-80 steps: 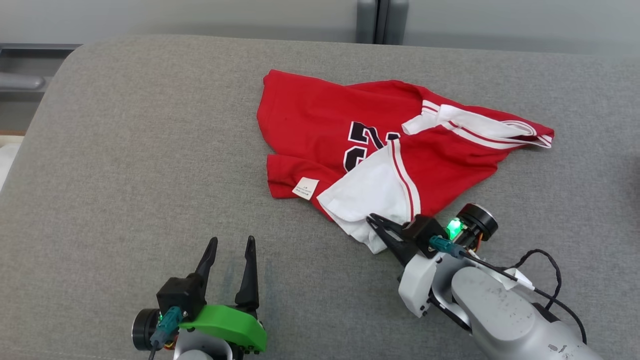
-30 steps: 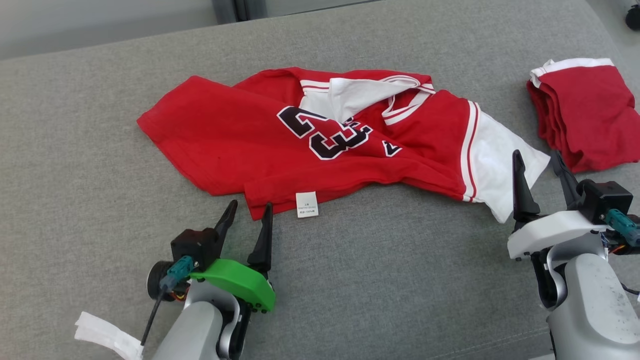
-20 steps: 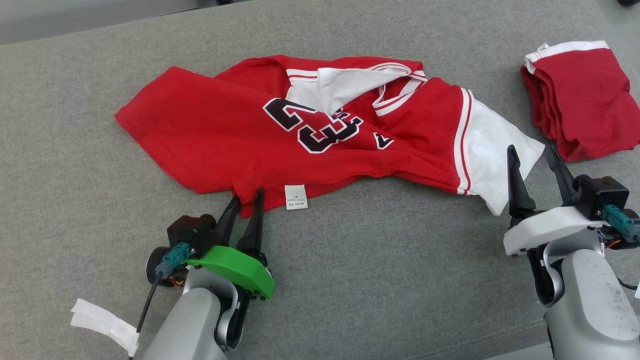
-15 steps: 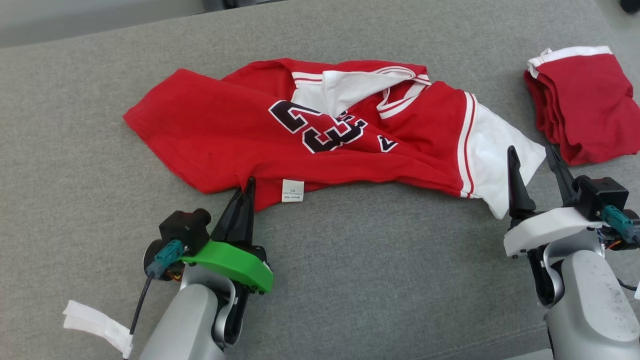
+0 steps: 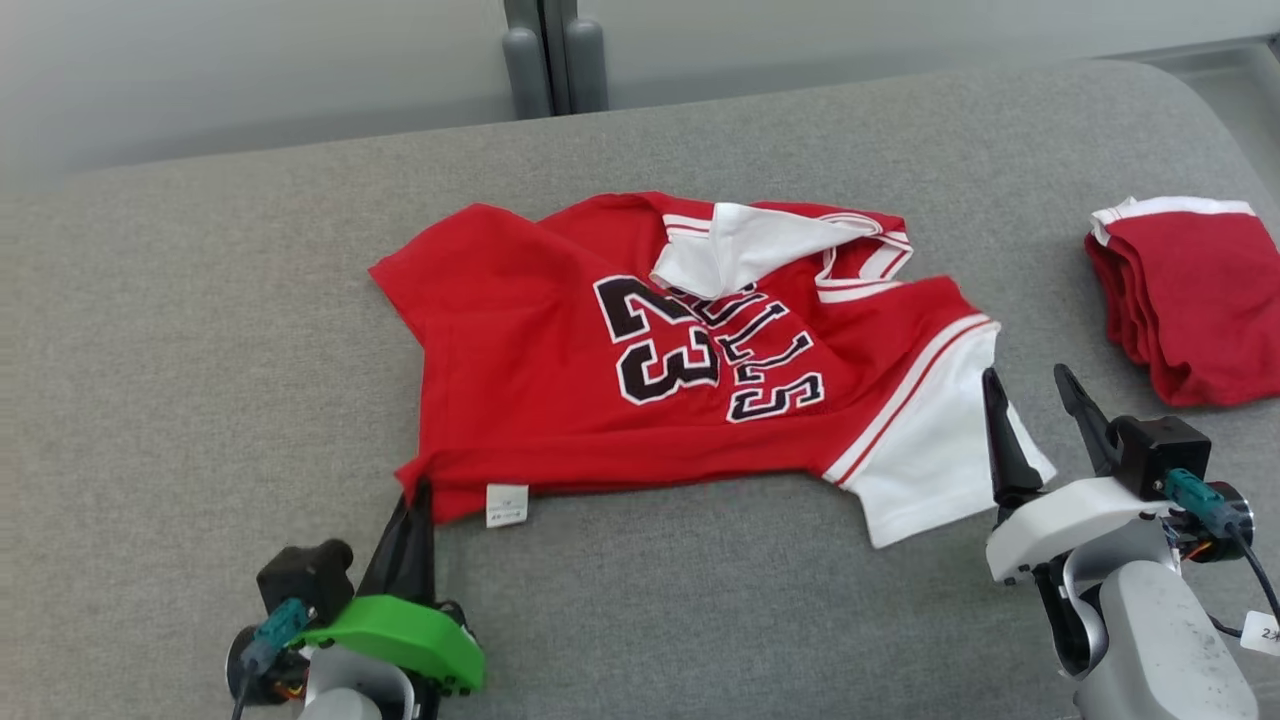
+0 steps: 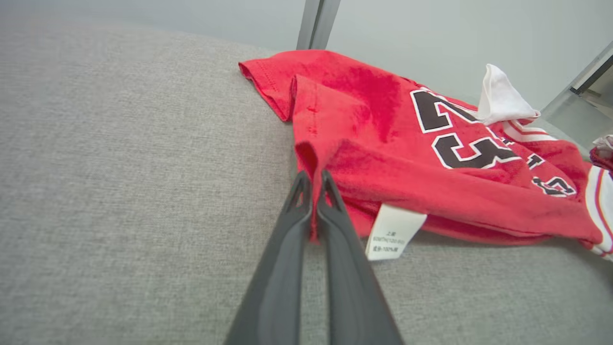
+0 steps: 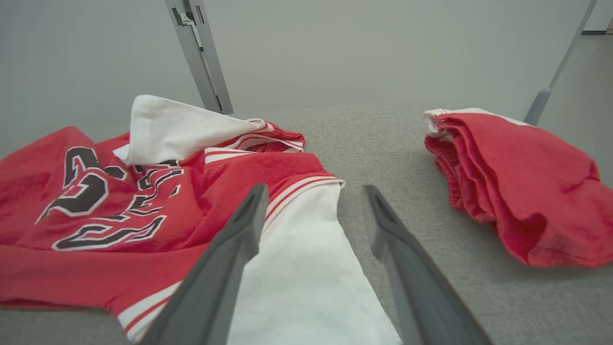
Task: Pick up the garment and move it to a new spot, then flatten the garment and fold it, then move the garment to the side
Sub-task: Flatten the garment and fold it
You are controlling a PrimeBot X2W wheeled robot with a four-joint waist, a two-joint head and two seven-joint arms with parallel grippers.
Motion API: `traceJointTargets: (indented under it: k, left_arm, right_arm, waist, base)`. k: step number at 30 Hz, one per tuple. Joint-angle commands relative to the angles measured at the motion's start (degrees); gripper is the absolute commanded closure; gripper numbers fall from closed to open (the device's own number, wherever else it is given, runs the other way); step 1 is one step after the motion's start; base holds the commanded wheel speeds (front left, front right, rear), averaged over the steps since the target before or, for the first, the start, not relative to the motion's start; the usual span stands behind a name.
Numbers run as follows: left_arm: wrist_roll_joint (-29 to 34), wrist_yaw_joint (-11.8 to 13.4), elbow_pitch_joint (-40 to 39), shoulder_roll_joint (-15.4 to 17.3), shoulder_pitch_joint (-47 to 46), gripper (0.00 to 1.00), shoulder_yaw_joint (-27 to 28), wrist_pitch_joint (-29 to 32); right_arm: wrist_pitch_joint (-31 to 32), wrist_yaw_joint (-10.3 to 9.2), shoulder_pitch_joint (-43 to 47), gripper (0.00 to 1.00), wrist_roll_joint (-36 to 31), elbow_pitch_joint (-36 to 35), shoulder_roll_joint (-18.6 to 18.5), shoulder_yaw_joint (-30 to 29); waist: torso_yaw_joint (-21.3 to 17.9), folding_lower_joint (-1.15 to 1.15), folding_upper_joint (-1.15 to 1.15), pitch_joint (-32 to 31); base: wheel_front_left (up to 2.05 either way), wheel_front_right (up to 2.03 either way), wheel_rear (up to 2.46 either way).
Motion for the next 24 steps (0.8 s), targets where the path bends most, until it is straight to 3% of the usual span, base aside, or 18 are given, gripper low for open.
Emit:
traceJointTargets:
  k: [1,4,5,6,7,14,24]
  left_arm:
    - [1.01,0.35,0.91,0.28,1.19,1.00,1.01,0.01]
    - [2.43,0.96,3.18,0.28,3.06,1.00,3.12,0.01]
    - [2.81,1.48,3.38,0.29,3.39,0.63,4.00,0.01]
    - [4.13,2.25,3.72,0.33,3.87,0.05,4.77,0.01]
    - [4.91,2.75,3.93,0.28,4.29,0.00,5.31,0.01]
    - [9.70,6.77,-1.60,0.27,7.28,0.00,8.68,0.02]
    - [9.64,7.65,-2.09,0.29,9.10,0.00,5.63,0.02]
  right_arm:
    - [-0.07,-0.09,1.05,0.00,0.41,0.12,-0.21,0.51]
    - [-0.07,-0.09,2.27,0.00,0.69,0.19,-0.22,1.61]
    - [-0.08,-0.09,2.54,0.00,0.73,0.16,-0.21,1.92]
    - [-0.07,-0.09,2.88,0.00,0.82,0.12,-0.21,2.35]
    - [-0.07,-0.09,3.13,0.00,0.93,0.09,-0.21,2.62]
    - [-0.07,-0.09,4.95,0.00,1.23,-0.83,-0.22,4.21]
    - [-0.07,-0.09,7.16,0.00,-0.24,-0.60,-0.21,5.21]
  waist:
    - [1.88,0.00,0.00,-2.83]
    - [1.87,0.00,0.00,-4.12]
    - [1.84,0.00,0.00,-4.34]
    - [1.79,0.00,0.00,-4.69]
    - [1.73,0.00,0.00,-4.89]
    - [1.11,0.00,0.00,-6.30]
    - [0.19,0.00,0.00,-6.84]
  base:
    - [0.00,0.00,0.00]
    - [0.00,0.00,0.00]
    - [0.00,0.00,0.00]
    - [0.00,0.00,0.00]
    - [0.00,0.00,0.00]
    - [0.00,0.00,0.00]
    - [0.00,0.00,0.00]
